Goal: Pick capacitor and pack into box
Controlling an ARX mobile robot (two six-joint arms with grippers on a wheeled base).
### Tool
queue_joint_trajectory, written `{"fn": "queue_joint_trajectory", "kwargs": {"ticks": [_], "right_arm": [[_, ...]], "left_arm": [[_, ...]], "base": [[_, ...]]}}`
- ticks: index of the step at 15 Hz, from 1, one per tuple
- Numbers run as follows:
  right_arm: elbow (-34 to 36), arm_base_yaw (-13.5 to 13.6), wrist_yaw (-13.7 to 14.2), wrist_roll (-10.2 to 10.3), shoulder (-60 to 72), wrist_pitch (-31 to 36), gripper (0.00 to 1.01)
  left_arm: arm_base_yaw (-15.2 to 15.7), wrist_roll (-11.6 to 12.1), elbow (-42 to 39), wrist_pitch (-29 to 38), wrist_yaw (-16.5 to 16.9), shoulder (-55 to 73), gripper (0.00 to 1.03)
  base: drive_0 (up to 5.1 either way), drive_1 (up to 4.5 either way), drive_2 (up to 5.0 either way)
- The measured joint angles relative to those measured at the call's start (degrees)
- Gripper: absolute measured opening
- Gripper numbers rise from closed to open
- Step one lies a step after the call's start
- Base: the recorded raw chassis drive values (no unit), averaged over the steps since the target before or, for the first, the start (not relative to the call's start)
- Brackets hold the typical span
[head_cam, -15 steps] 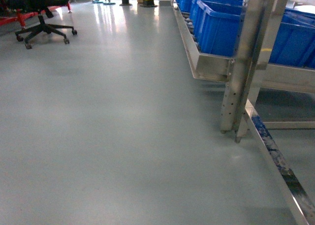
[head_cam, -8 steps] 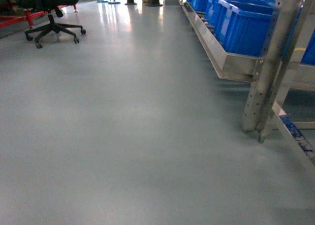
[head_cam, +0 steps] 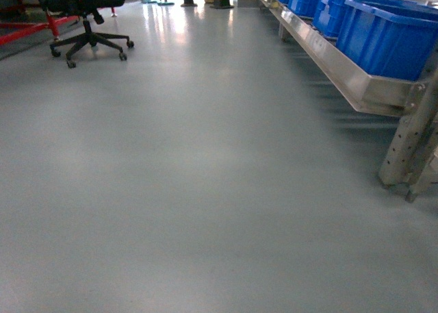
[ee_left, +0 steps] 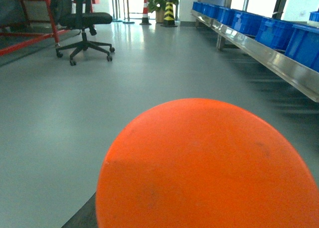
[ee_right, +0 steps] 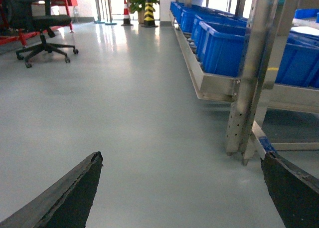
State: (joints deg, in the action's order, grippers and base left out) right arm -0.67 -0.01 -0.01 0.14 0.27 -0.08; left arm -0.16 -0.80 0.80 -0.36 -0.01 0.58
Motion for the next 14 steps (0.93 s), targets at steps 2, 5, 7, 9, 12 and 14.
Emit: {"fn": "queue_joint_trajectory", "kwargs": {"ticks": [2,5,7,9,12,14], "right_arm": [[0.0,0.0,-0.02,0.0,0.0,-0.11,0.98],[0.0,0.0,0.0,0.0,0.0,-0.24,0.98],[0.0,0.0,0.02,0.0,0.0,-0.2,0.98],[0.0,0.0,0.0,0.0,0.0,-0.2,0.98],[0.0,0.0,0.0,0.0,0.0,0.02,0.98],[0.0,0.0,0.0,0.0,0.0,-0.31,0.98]], "left_arm": [[0.0,0.0,0.0,-0.07,0.11,0.0,0.44],[0.0,0.0,0.0,-0.02,-0.09,0.0,0.44],[0.0,0.0,0.0,-0.04,-0.09,0.0,0.44],[0.0,0.0,0.0,0.07,0.0,0.0,0.44],[0.0,0.0,0.0,0.31,0.02,0.0,0.44],[0.0,0.0,0.0,-0.07,0.02,0.0,0.44]], "base": [[0.0,0.0,0.0],[0.0,0.0,0.0],[0.0,0.0,0.0],[0.0,0.0,0.0],[0.0,0.0,0.0],[0.0,0.0,0.0]]}}
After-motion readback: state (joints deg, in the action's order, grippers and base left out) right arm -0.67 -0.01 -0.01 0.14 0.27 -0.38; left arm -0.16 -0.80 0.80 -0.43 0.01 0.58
